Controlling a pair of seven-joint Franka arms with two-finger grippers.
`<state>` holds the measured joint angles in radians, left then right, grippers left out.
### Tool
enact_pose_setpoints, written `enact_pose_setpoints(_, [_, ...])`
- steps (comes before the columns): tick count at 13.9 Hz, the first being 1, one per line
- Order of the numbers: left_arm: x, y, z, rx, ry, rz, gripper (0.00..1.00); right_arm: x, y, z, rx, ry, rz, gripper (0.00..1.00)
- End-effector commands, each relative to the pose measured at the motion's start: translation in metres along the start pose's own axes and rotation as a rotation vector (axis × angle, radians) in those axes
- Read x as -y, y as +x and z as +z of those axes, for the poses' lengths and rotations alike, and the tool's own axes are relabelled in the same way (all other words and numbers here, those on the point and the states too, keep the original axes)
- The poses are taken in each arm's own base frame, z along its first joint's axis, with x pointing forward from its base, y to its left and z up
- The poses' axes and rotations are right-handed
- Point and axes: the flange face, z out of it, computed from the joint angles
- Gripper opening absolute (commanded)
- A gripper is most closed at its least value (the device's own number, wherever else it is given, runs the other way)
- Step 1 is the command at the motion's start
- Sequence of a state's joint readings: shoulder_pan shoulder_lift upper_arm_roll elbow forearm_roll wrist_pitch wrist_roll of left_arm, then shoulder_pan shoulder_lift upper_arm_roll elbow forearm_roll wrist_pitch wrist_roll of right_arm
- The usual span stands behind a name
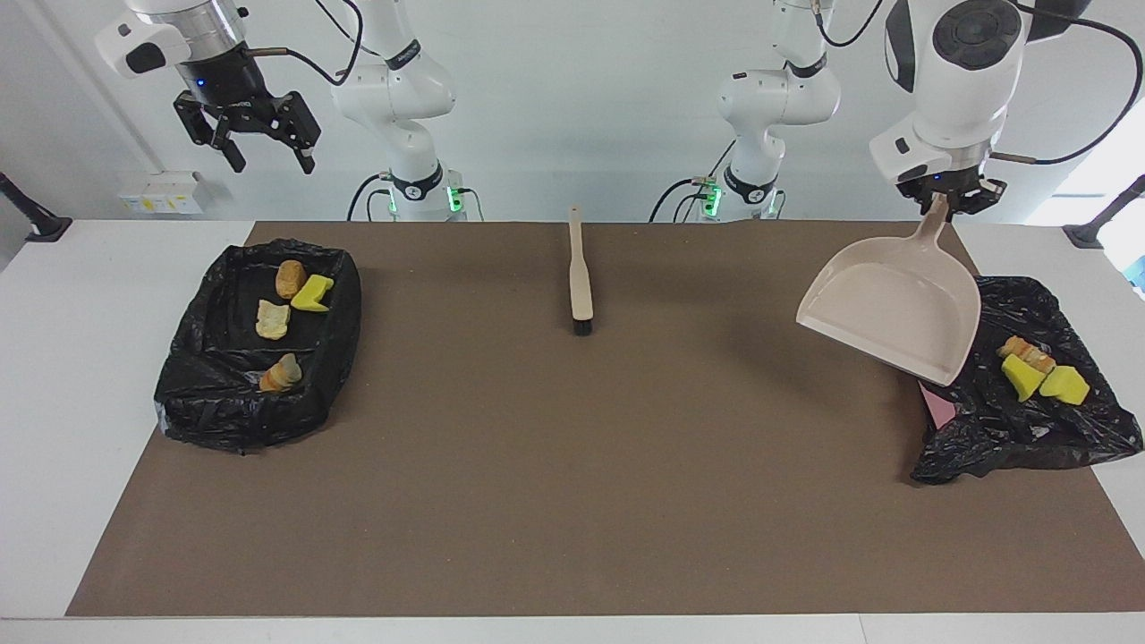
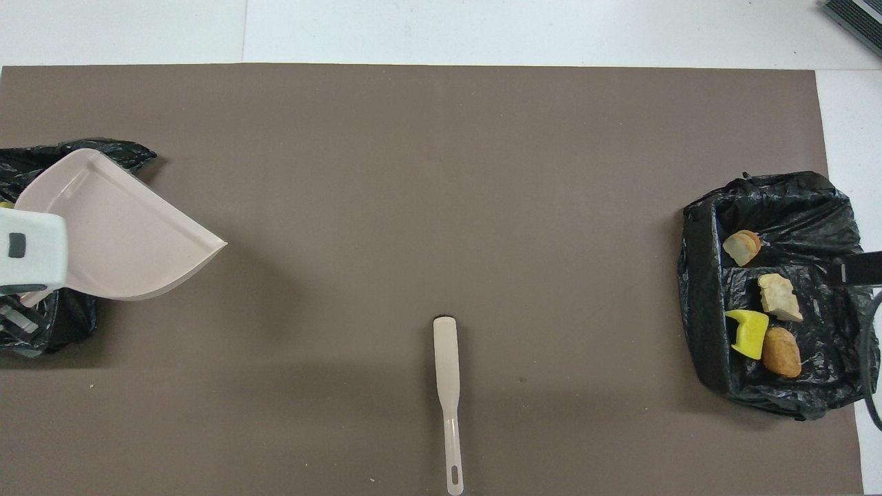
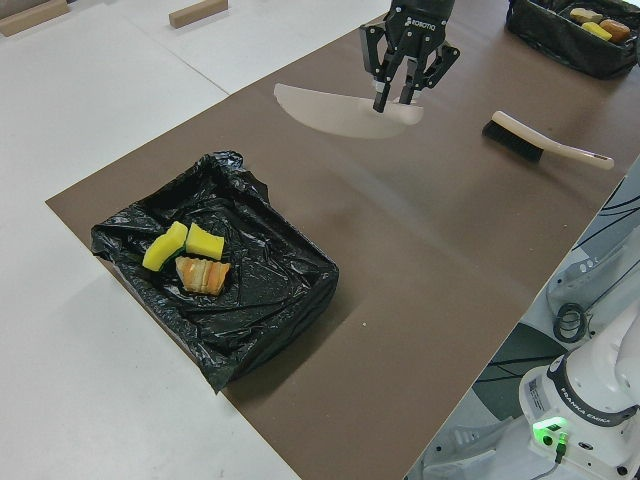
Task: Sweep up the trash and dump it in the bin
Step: 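Carry the empty dustpan back toward the table center with the left gripper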
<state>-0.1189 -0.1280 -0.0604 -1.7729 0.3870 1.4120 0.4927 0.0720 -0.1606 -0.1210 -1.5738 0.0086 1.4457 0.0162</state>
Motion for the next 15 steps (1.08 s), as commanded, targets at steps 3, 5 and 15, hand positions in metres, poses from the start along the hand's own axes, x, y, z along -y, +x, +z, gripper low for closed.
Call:
enact_pose_setpoints(3, [-0.061,0.019,-0.026,-0.106,-0.147,-0.238,0.0,-0.005,-0.001,-0.002,-0.033,-0.015,-0.024,1.0])
enact_pose_setpoints(5, [-0.082,0.036,-0.037,-0.164,-0.159,-0.305,0.0,-0.013,-0.005,-0.006,-0.034,0.001,-0.006,1.0])
enact_pose_setpoints(15, [-0.17,0.152,-0.034,-0.322,-0.22,-0.256,0.0,-0.008,-0.007,-0.006,-0.038,-0.015,-0.018,1.0])
